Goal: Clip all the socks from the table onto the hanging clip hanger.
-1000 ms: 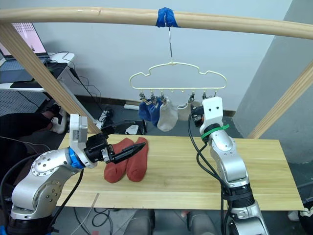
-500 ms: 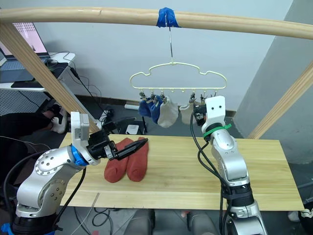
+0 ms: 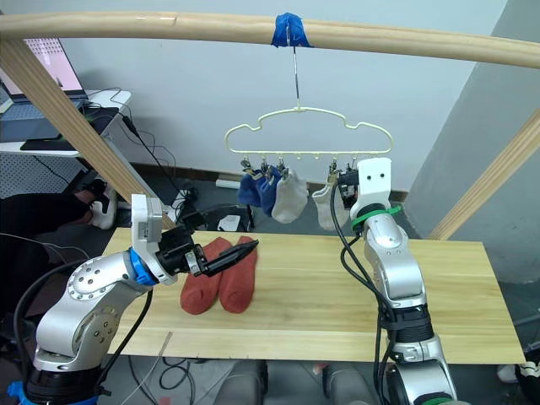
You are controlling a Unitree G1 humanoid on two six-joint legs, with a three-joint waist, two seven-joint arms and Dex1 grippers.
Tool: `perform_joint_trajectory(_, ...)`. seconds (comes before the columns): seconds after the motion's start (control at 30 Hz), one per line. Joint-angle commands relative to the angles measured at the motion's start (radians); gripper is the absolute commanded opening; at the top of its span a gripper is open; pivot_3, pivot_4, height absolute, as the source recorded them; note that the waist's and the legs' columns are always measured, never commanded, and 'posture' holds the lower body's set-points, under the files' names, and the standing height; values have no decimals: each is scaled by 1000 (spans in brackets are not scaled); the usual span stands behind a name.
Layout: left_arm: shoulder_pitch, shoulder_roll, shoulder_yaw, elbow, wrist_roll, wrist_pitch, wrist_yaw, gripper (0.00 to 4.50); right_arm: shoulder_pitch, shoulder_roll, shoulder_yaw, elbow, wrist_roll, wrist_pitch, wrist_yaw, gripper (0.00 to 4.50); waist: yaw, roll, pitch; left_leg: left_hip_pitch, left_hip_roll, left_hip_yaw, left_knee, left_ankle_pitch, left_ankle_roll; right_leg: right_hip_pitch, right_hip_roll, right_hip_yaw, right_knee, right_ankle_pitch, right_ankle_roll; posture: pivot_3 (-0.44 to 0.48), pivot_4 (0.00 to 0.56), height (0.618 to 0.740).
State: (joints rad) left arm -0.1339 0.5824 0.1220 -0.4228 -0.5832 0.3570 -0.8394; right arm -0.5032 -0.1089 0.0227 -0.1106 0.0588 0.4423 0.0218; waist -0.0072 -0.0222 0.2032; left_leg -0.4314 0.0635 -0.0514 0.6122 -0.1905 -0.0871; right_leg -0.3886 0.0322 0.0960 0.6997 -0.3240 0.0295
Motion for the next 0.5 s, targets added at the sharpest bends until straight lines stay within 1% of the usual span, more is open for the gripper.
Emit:
perform_joint_trajectory(0.03,-8,-3,6,-14,5,-29,1,4500,-27,6,-10,-11,-8,-31,-1,2596,1,0,0,0,0,0,0,0,0,0,0,0,0,0,0,99,168,740)
perform_joint_trajectory(0.17,-7,-4,4,-11,8,-34,1,4500,-38,14,-10,-4,-5,-36,-2,2596,1,0,0,0,0,0,0,0,0,0,0,0,0,0,0,97,168,740)
perform_joint_trajectory(0.33,-1,-5,6,-3,13,-45,-4,4500,-39,40,0,1,-4,-40,-6,2596,0,0,0,0,0,0,0,0,0,0,0,0,0,0,0,60,164,740)
perform_joint_trajectory(0.5,6,-6,4,-3,16,-51,-4,4500,-39,71,-1,-1,1,-31,-11,2596,-1,0,0,0,0,0,0,0,0,0,0,0,0,0,0,56,162,740)
